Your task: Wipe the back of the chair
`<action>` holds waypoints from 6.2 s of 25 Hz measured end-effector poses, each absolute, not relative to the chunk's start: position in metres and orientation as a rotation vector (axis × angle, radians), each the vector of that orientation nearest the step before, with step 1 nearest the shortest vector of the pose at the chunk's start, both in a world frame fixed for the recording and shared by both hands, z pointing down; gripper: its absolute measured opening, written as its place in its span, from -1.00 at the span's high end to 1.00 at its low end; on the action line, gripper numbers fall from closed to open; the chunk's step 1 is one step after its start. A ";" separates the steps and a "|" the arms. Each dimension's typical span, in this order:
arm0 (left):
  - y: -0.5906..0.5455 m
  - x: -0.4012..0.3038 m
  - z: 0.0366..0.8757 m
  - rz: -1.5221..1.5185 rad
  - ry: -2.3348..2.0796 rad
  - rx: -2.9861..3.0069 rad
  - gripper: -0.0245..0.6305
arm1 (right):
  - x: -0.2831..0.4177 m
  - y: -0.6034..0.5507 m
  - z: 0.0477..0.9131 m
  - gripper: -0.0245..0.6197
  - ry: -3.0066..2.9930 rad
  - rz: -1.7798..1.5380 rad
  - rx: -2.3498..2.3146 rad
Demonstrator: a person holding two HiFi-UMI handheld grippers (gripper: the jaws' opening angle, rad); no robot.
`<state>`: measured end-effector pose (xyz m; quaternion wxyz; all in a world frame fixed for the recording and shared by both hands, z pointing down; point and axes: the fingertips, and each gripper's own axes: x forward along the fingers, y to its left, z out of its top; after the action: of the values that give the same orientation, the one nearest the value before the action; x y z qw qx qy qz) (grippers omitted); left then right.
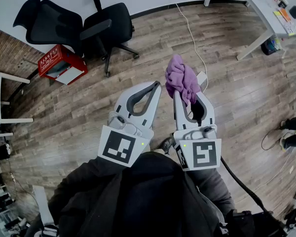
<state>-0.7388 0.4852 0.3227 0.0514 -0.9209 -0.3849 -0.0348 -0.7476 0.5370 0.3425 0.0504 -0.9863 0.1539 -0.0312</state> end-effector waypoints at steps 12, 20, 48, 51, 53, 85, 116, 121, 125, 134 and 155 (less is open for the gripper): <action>0.467 -0.592 0.334 -0.129 -1.226 -2.824 0.91 | -0.609 0.515 0.352 0.63 0.445 -0.145 -3.009; 0.439 -0.513 0.338 -0.144 -1.236 -2.839 0.91 | -0.525 0.482 0.353 0.62 0.500 -0.169 -2.991; 0.550 -0.294 0.349 -0.208 -1.152 -2.836 0.91 | -0.309 0.603 0.351 0.62 0.530 -0.100 -2.956; 0.580 -0.263 0.351 -0.214 -1.140 -2.828 0.91 | -0.275 0.627 0.355 0.62 0.569 -0.112 -2.935; 0.595 -0.245 0.350 -0.213 -1.123 -2.833 0.91 | -0.256 0.641 0.354 0.62 0.593 -0.111 -2.930; 0.382 0.123 0.378 -0.282 -0.403 -3.136 0.91 | 0.136 0.449 0.383 0.62 1.250 -0.268 -2.776; 0.118 0.137 0.297 -0.186 1.329 -2.829 0.91 | 0.213 0.129 0.294 0.62 2.548 -0.135 -1.689; 0.088 0.098 0.292 -0.149 1.629 -2.711 0.91 | 0.184 0.076 0.292 0.62 2.690 -0.146 -1.480; 0.084 0.070 0.298 -0.167 1.801 -2.636 0.91 | 0.163 0.052 0.296 0.62 2.747 -0.161 -1.367; 0.045 0.050 0.284 -0.135 1.880 -2.529 0.91 | 0.139 0.003 0.283 0.62 2.820 -0.118 -1.239; -0.139 -0.027 0.320 0.014 1.730 -2.743 0.91 | 0.046 -0.170 0.319 0.62 2.836 -0.146 -1.446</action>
<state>-0.0269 -0.1386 0.3195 -0.0506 -0.8447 0.5328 0.0044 0.0460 -0.1705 0.3185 -0.0225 -0.4536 0.8897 -0.0457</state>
